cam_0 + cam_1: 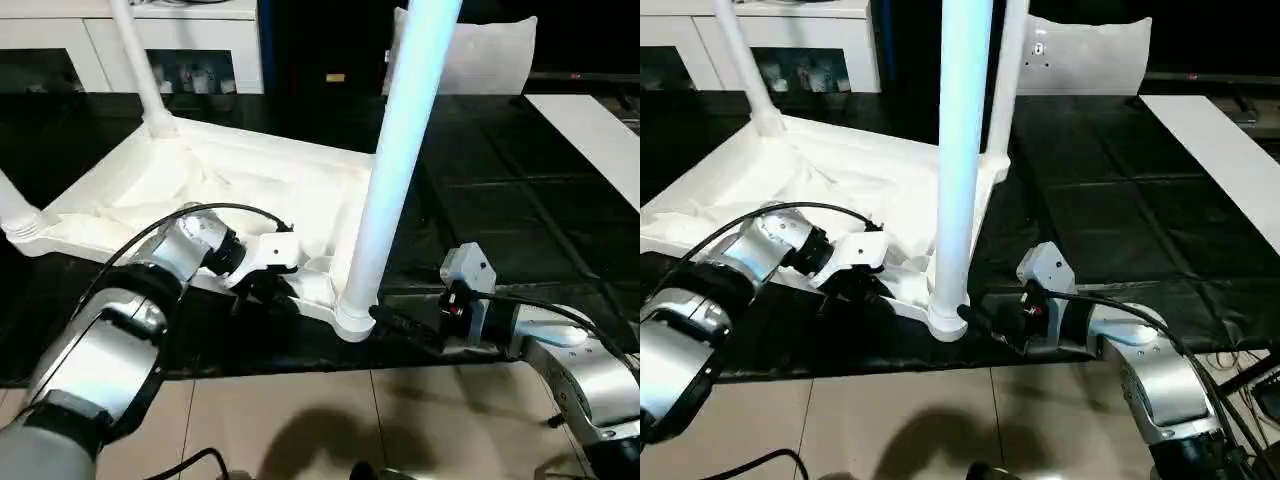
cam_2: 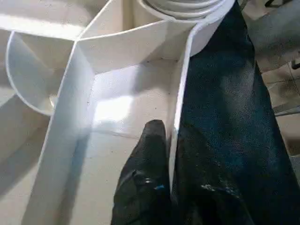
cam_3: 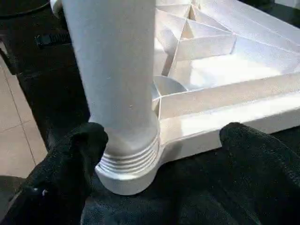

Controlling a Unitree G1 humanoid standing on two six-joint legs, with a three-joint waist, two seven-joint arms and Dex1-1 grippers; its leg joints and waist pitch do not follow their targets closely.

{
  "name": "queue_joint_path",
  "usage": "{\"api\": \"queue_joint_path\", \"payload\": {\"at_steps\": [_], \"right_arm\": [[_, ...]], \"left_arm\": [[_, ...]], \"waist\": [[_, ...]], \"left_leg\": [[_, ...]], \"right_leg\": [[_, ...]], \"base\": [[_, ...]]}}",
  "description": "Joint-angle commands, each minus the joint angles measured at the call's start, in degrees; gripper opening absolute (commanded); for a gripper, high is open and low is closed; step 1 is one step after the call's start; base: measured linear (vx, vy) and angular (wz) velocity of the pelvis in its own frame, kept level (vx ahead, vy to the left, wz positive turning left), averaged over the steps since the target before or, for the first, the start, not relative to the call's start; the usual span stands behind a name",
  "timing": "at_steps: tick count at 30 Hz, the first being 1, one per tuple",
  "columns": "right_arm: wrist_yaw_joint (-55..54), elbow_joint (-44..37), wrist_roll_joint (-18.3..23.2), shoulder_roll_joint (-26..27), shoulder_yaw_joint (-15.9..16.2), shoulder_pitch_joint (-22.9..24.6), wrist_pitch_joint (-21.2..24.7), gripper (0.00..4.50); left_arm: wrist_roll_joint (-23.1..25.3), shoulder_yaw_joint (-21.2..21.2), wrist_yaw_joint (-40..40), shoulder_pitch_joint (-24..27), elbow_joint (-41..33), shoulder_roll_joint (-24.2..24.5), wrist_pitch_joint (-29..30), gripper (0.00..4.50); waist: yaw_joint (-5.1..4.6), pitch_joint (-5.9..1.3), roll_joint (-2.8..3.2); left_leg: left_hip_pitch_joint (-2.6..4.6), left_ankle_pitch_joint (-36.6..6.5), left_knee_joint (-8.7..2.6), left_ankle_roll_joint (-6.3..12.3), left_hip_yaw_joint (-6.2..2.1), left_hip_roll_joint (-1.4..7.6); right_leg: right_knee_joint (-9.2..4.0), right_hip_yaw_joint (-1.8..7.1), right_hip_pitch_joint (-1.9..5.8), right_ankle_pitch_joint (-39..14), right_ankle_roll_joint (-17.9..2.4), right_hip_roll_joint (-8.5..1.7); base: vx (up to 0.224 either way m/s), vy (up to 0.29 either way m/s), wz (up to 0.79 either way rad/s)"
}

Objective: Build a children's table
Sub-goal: Rotate leg to tighten

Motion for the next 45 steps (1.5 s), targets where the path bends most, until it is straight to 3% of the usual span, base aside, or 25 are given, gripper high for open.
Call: {"api": "queue_joint_path", "payload": {"at_steps": [1, 6, 9, 14, 18, 21, 24, 25, 26, 29, 31, 35, 38, 39, 45], "right_arm": [[-0.3, -0.3, -0.2, -0.5, -0.3, 0.0, -0.3, 4.5], [-0.7, -0.9, -0.2, 0.1, 0.0, 0.7, -0.4, 4.5], [-1.6, -1.0, -0.4, 0.6, 0.1, 1.2, 0.1, 4.5], [-3.7, 0.9, -1.6, 1.1, -0.5, -0.1, 0.2, 4.5], [-3.3, 3.5, -2.5, 0.5, -0.4, -2.9, -0.1, 4.5], [-2.2, 4.9, -2.4, 0.3, 0.0, -4.5, -0.7, 4.5], [3.5, 7.0, -0.6, -0.4, 0.8, -6.2, -3.1, 4.5], [5.0, 7.5, -0.2, -0.7, 1.1, -6.7, -3.6, 4.5], [8.3, 9.2, 1.1, -0.9, 1.4, -8.1, -3.9, 4.2], [12.3, 11.9, 2.6, -0.9, 1.4, -10.5, -4.1, 4.2], [14.9, 13.4, 3.2, -1.2, 1.8, -11.8, -3.9, 3.83], [21.3, 16.6, 3.3, -1.9, 3.8, -14.6, -3.2, 3.71], [23.4, 19.1, 2.8, -1.6, 4.5, -16.3, -4.1, 3.36], [24.9, 20.5, 2.7, -1.3, 5.0, -17.2, -4.5, 3.32], [27.2, 21.8, 2.7, -0.8, 6.2, -18.4, -4.7, 2.83]], "left_arm": [[0.2, 0.8, 1.0, -1.0, 0.4, -0.8, -0.9, 0.19], [-0.4, 2.1, 2.9, 0.2, 0.1, -1.3, -0.5, 0.01], [-3.2, 5.8, 6.9, 1.7, 0.0, -2.5, 6.6, 0.01], [-5.4, 8.6, 12.0, 5.2, -4.8, -3.6, 13.1, 0.01], [-4.4, 6.5, 7.5, 11.3, -12.9, -1.8, 7.2, 0.01], [-4.2, 5.7, 4.9, 13.2, -15.8, -1.0, 5.7, 0.01], [-3.9, 5.2, 4.0, 13.3, -16.8, -0.6, 5.9, 0.01], [-3.8, 5.0, 3.8, 13.5, -17.3, -0.4, 6.1, 0.01], [-3.6, 4.3, 2.5, 13.9, -18.7, 0.4, 5.5, 0.0], [-3.4, 3.8, 1.1, 14.0, -19.8, 1.3, 4.2, 0.0], [-3.4, 3.6, -0.2, 13.8, -20.5, 1.7, 3.5, 0.0], [-4.0, 4.0, -2.4, 13.0, -21.2, 1.9, 1.8, 0.0], [-4.9, 4.0, -3.4, 12.9, -22.2, 1.9, 2.3, 0.0], [-5.2, 3.8, -3.8, 12.9, -22.8, 1.9, 2.8, 0.0], [-4.9, 3.7, -3.9, 12.6, -22.6, 1.9, 2.5, 0.0]], "waist": [[0.4, -5.54, 0.01], [0.47, -5.68, -0.04], [0.32, -5.36, 0.13], [-0.56, -4.99, -0.18], [-2.1, -4.41, -0.83], [-2.39, -4.13, -0.43], [-2.33, -3.9, -0.65], [-2.33, -3.86, -0.48], [-2.39, -3.82, -0.59], [-2.42, -3.92, -0.57], [-2.34, -3.95, -0.65], [-1.79, -4.11, -0.54], [-1.56, -4.24, -0.51], [-1.5, -4.27, -0.72], [-0.83, -4.08, -0.78]], "left_leg": [[-0.15, -4.0, -3.57, 5.36, 0.28, 1.22], [-0.35, -3.6, -3.53, 5.44, 0.21, 1.27], [-0.33, -4.5, -3.51, 5.31, 0.38, 0.97], [-0.46, -6.1, -3.46, 5.26, 0.41, 0.56], [-0.39, -7.3, -3.4, 6.2, 0.62, 0.2], [0.01, -8.4, -3.47, 6.13, 0.57, 0.37], [0.18, -9.4, -3.41, 6.28, 0.62, 0.27], [0.0, -9.3, -3.48, 6.49, 0.5, 0.46], [-0.05, -9.1, -3.57, 6.59, 0.45, 0.63], [-0.09, -8.5, -3.71, 7.12, 0.24, 1.0], [-0.21, -7.5, -3.73, 7.38, 0.31, 1.08], [-0.26, -5.4, -3.73, 8.24, 0.27, 1.59], [-0.35, -3.7, -3.68, 8.65, 0.27, 1.83], [-0.49, -3.4, -3.63, 8.76, 0.33, 1.76], [-0.5, -2.9, -3.57, 8.31, 0.53, 1.59]], "right_leg": [[-3.32, 3.42, 4.82, -22.1, -3.6, -4.61], [-3.06, 3.51, 4.96, -20.5, -3.9, -4.61], [-3.41, 3.29, 4.93, -21.9, -3.7, -4.39], [-4.07, 2.83, 4.93, -25.4, -1.8, -4.02], [-4.9, 2.61, 4.33, -29.6, 0.4, -3.69], [-5.15, 2.54, 3.95, -31.4, 1.3, -3.69], [-5.34, 2.31, 3.76, -32.5, 2.0, -3.68], [-5.19, 2.36, 3.92, -32.1, 1.8, -3.76], [-5.18, 2.44, 3.93, -31.7, 1.8, -3.77], [-4.59, 2.74, 4.0, -29.1, -0.2, -3.98], [-4.24, 3.05, 4.08, -27.5, -1.3, -4.09], [-3.28, 3.36, 4.1, -23.6, -3.9, -4.17], [-2.76, 3.6, 4.05, -20.8, -5.3, -4.28], [-2.48, 3.61, 4.12, -20.2, -6.0, -4.31], [-2.5, 3.85, 3.97, -21.1, -5.6, -4.29]], "base": [[0.0, 0.0, 0.0], [0.0, 0.0, 0.0], [0.0, 0.0, 0.0], [0.0, 0.0, 0.0], [0.0, 0.0, 0.0], [0.0, 0.0, 0.0], [0.0, 0.0, 0.0], [0.0, 0.0, 0.0], [0.0, 0.0, 0.0], [0.0, 0.0, 0.0], [0.0, 0.0, 0.0], [0.0, 0.0, 0.0], [0.0, 0.0, 0.0], [0.0, 0.0, 0.0], [0.0, 0.0, 0.0]]}}
